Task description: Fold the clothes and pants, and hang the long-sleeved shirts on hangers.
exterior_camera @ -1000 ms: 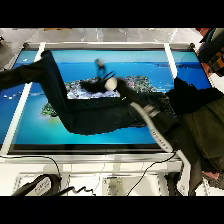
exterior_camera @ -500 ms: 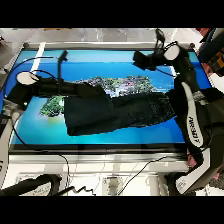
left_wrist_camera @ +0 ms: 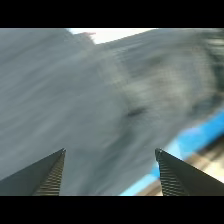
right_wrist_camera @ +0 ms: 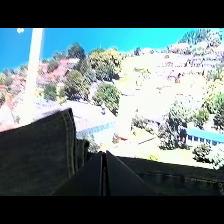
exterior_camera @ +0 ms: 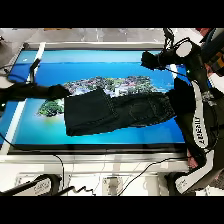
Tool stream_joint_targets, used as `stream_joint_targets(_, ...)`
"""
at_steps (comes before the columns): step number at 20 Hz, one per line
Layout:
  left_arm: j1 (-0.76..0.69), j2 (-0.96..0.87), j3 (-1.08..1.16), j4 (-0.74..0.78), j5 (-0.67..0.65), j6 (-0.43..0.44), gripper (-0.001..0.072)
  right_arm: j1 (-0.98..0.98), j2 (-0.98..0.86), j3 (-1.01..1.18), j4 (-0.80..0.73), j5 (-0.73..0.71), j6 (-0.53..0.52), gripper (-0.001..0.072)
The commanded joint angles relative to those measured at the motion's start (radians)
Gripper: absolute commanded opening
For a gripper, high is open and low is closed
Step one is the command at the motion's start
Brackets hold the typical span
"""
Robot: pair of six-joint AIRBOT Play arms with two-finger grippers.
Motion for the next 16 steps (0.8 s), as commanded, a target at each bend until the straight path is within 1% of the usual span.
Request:
stream_joint_targets(1,0.183,0.0,-0.147,0.08,0.085,0.016,0.0551,0.011,0.001,-0.012,0.001,0.005,-0.015,0.0032)
stream_joint_targets(3,0.195,-0.01,-0.262,0.078,0.172,0.073,0.0551,0.023,0.001,-0.022,0.0,0.005,-0.015,0.0032)
stream_joint_targets(5,0.158,-0.047,-0.339,0.048,0.238,0.074,0.0552,0.034,0.0,-0.022,0.0,0.003,-0.016,0.0032)
stream_joint_targets(7,0.103,-0.114,-0.355,0.034,0.278,0.076,0.0551,0.047,0.0,-0.022,0.0,0.002,-0.016,0.0032)
stream_joint_targets(9,0.058,-0.178,-0.355,-0.014,0.315,0.077,0.0547,0.059,0.0,-0.022,0.0,0.0,-0.024,0.0032)
stream_joint_targets(12,0.016,-0.226,-0.354,-0.046,0.392,0.077,0.0547,0.077,0.0,-0.022,-0.003,0.0,-0.078,0.0032)
stream_joint_targets(13,0.007,-0.227,-0.354,-0.049,0.4,0.077,0.0529,0.085,0.0,-0.022,-0.002,0.0,-0.096,0.0032)
stream_joint_targets(14,-0.001,-0.226,-0.35,-0.062,0.395,0.077,0.0456,0.094,-0.004,-0.022,-0.003,0.001,-0.115,0.0032)
stream_joint_targets(15,-0.008,-0.226,-0.343,-0.085,0.381,0.077,0.0353,0.107,-0.01,-0.023,-0.003,0.002,-0.121,0.0032)
stream_joint_targets(16,-0.014,-0.225,-0.327,-0.108,0.35,0.076,0.0176,0.12,-0.017,-0.029,-0.003,-0.003,-0.121,0.0032)
